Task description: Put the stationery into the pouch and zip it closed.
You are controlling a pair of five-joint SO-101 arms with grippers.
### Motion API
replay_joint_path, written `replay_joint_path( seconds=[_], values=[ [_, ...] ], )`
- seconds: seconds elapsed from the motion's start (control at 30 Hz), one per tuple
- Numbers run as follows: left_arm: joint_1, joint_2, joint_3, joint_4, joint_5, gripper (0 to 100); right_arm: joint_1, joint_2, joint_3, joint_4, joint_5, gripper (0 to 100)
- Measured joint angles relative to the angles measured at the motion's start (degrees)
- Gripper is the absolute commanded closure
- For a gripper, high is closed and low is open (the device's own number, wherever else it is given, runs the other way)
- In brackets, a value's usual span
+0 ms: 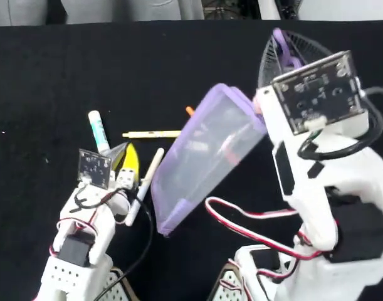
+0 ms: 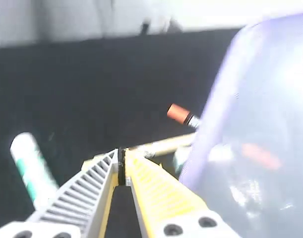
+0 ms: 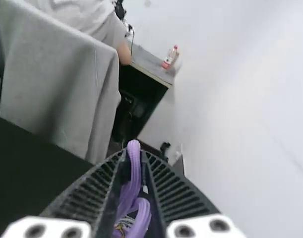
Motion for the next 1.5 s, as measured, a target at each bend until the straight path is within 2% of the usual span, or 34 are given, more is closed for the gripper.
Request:
replay_joint_path(
  seconds=[0.17, 0.33, 0.47, 0.67, 0.9, 1.17, 1.3, 1.5],
  values=[
    [7.47, 0.00, -4.92, -2.02, 0.00, 96, -2.73, 6.42, -6.95, 0.00, -2.90, 98.8],
    [16.97, 0.00, -9.49, -2.02, 0.00, 81, -5.89, 11.08, -10.73, 0.00, -4.84, 98.8],
    [25.05, 0.00, -11.87, 3.16, 0.00, 74, -8.88, 12.31, -11.52, 0.00, -5.01, 98.8],
    [32.53, 0.00, -12.31, 7.56, -0.09, 73, -12.84, 12.31, -11.69, 0.00, -5.71, 98.8],
    [31.47, 0.00, -12.31, 7.56, -0.09, 73, -16.70, 12.31, -12.66, 0.00, -8.35, 98.8],
    [16.88, -0.09, -12.31, 4.75, -1.93, 73, -20.84, 12.31, -21.54, 4.13, -8.70, 98.8],
    [15.74, 0.00, -12.31, 4.48, -5.45, 74, -21.54, 12.31, -22.86, 4.22, -8.70, 98.8],
    [15.30, 0.00, -14.42, 4.48, -6.33, 74, -21.63, 12.31, -22.86, 4.22, -8.70, 98.8]
  ],
)
